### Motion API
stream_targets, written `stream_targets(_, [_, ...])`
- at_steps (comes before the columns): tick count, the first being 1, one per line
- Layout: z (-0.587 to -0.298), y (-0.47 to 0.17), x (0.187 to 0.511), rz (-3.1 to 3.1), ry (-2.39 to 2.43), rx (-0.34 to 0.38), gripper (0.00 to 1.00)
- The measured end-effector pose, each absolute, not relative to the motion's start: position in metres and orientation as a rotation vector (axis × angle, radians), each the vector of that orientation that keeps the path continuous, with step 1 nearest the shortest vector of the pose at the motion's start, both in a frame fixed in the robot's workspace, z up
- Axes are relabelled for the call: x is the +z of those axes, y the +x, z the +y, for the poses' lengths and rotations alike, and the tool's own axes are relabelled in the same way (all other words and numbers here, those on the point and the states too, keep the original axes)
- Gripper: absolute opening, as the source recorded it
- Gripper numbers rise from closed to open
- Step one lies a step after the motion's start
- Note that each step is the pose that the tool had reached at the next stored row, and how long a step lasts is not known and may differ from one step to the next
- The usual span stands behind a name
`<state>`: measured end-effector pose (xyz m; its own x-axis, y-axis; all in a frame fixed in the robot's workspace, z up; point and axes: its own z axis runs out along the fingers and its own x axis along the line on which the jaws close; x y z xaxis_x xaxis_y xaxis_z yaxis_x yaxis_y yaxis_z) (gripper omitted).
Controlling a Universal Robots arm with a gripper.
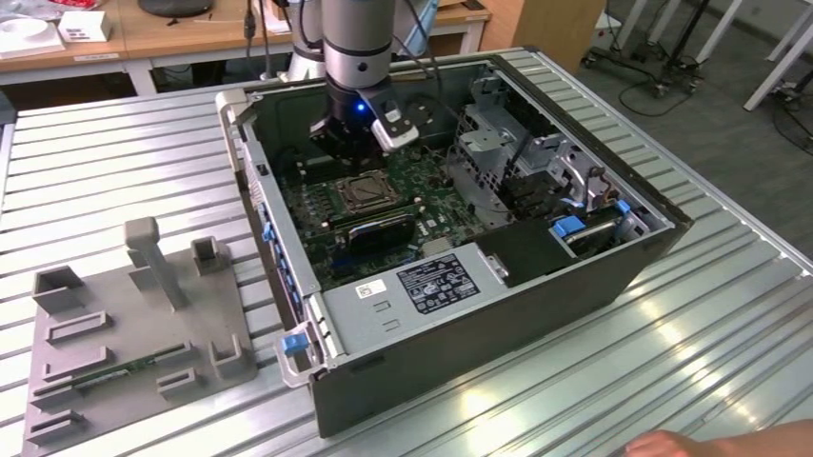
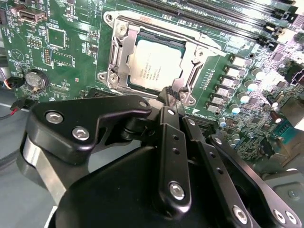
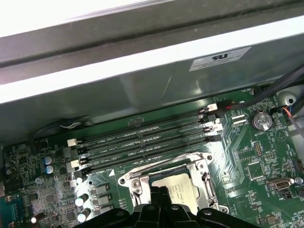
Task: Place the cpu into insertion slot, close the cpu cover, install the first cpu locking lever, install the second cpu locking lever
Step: 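Install the first cpu locking lever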
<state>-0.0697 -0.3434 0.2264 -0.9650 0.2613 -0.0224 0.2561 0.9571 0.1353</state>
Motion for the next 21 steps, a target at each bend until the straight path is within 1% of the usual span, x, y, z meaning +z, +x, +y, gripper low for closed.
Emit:
stream_targets(16, [-0.3434,-0.0679,0.2264,3.073,0.407,0.203,0.11])
stream_targets(18, [-0.3434,-0.0667,0.2265,3.079,0.408,0.191,0.11])
stream_targets(21, [-0.3434,-0.0645,0.2264,3.092,0.410,0.147,0.11])
